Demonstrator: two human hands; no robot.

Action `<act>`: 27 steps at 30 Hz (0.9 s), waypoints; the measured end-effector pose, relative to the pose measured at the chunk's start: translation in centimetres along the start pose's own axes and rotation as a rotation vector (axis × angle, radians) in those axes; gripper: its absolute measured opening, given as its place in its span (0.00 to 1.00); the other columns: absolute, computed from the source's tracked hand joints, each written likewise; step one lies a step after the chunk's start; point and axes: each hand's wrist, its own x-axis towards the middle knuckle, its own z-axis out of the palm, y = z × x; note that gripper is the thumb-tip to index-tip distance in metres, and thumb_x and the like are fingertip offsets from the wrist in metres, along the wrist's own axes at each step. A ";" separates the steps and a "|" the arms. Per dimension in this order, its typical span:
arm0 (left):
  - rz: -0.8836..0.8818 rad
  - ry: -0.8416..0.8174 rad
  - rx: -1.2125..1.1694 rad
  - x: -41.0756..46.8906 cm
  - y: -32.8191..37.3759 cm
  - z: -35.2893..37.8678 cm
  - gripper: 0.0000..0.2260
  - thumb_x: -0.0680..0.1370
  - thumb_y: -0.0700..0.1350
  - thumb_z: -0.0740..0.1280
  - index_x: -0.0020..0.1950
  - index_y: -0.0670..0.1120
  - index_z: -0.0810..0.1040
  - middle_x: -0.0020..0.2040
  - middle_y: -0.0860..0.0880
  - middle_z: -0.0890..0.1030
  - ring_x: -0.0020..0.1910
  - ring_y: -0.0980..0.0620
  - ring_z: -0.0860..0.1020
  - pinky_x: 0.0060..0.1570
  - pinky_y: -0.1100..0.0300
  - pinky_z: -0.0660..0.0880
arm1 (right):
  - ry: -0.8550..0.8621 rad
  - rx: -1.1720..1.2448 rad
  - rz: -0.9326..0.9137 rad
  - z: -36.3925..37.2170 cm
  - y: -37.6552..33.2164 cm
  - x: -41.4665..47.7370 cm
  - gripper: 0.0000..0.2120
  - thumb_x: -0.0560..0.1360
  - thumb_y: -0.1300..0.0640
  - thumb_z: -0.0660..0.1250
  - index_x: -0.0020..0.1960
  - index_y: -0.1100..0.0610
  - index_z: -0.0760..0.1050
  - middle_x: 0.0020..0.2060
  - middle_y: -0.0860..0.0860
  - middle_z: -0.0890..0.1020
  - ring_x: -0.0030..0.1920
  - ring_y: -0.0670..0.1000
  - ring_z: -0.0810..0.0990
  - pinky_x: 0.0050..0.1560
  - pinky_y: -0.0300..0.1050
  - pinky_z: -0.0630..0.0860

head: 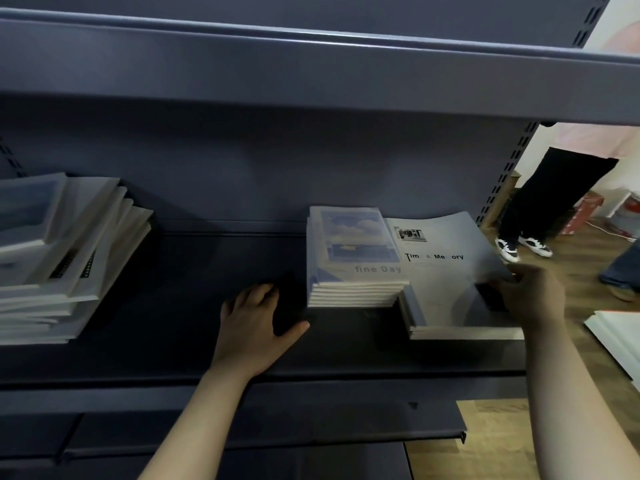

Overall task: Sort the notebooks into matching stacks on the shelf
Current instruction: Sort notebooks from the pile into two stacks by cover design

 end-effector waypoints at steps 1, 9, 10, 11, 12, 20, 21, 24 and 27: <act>-0.001 0.004 0.001 0.0 0.0 0.0 0.37 0.71 0.72 0.53 0.73 0.51 0.64 0.75 0.53 0.61 0.73 0.49 0.59 0.68 0.48 0.57 | 0.005 -0.008 -0.009 0.1 0.0 0.0 0.08 0.71 0.63 0.72 0.49 0.63 0.83 0.43 0.67 0.82 0.46 0.68 0.79 0.40 0.49 0.68; 0.002 0.007 0.014 0.0 0.1 0.0 0.37 0.72 0.72 0.53 0.74 0.50 0.64 0.75 0.53 0.61 0.72 0.50 0.60 0.68 0.49 0.57 | 0.081 0.008 0.004 0.9 0.2 -0.2 0.11 0.71 0.62 0.73 0.52 0.66 0.81 0.45 0.66 0.83 0.48 0.68 0.79 0.45 0.54 0.73; 0.002 0.008 0.013 -0.1 0.2 -0.1 0.37 0.72 0.72 0.53 0.74 0.50 0.64 0.75 0.53 0.61 0.72 0.50 0.60 0.68 0.49 0.57 | 0.085 0.003 0.001 0.9 0.2 -0.2 0.11 0.71 0.62 0.73 0.52 0.66 0.81 0.46 0.67 0.83 0.48 0.68 0.79 0.46 0.55 0.73; 0.001 0.009 0.016 0.0 0.2 -0.1 0.37 0.72 0.72 0.53 0.74 0.50 0.64 0.75 0.53 0.61 0.73 0.50 0.59 0.68 0.49 0.57 | 0.088 -0.002 -0.004 0.9 0.2 -0.3 0.11 0.72 0.61 0.73 0.51 0.66 0.81 0.46 0.67 0.82 0.48 0.69 0.79 0.46 0.55 0.74; 0.001 0.008 0.021 -0.1 0.2 -0.1 0.37 0.72 0.72 0.53 0.74 0.50 0.64 0.75 0.53 0.61 0.73 0.50 0.59 0.68 0.50 0.56 | 0.088 -0.010 -0.009 0.8 0.1 -0.3 0.10 0.72 0.61 0.72 0.51 0.66 0.82 0.46 0.68 0.82 0.48 0.69 0.79 0.45 0.56 0.74; 0.005 0.001 0.024 -0.1 0.1 -0.1 0.37 0.72 0.72 0.52 0.74 0.50 0.64 0.75 0.53 0.61 0.72 0.50 0.59 0.68 0.49 0.57 | 0.055 -0.063 0.002 1.0 0.2 -0.2 0.11 0.74 0.58 0.70 0.55 0.60 0.82 0.50 0.66 0.82 0.51 0.69 0.79 0.46 0.54 0.73; 0.004 -0.001 0.024 -0.1 0.1 -0.1 0.38 0.72 0.72 0.52 0.74 0.51 0.64 0.75 0.53 0.61 0.72 0.50 0.59 0.68 0.49 0.57 | 0.047 -0.060 0.008 1.0 0.2 -0.1 0.12 0.74 0.58 0.71 0.56 0.59 0.82 0.51 0.65 0.82 0.52 0.68 0.79 0.47 0.54 0.73; 0.003 -0.004 0.029 0.0 0.1 -0.1 0.38 0.71 0.72 0.52 0.74 0.51 0.64 0.75 0.53 0.61 0.72 0.50 0.60 0.67 0.49 0.58 | 0.034 -0.053 0.016 1.2 0.4 -0.1 0.13 0.74 0.57 0.71 0.57 0.59 0.82 0.51 0.65 0.83 0.52 0.68 0.79 0.47 0.53 0.73; -0.001 -0.009 0.014 0.0 0.2 -0.1 0.38 0.71 0.72 0.52 0.73 0.50 0.65 0.74 0.52 0.62 0.72 0.49 0.60 0.67 0.48 0.57 | 0.042 -0.052 0.015 1.4 0.6 -0.3 0.12 0.75 0.57 0.70 0.57 0.59 0.82 0.50 0.64 0.83 0.51 0.67 0.80 0.43 0.49 0.68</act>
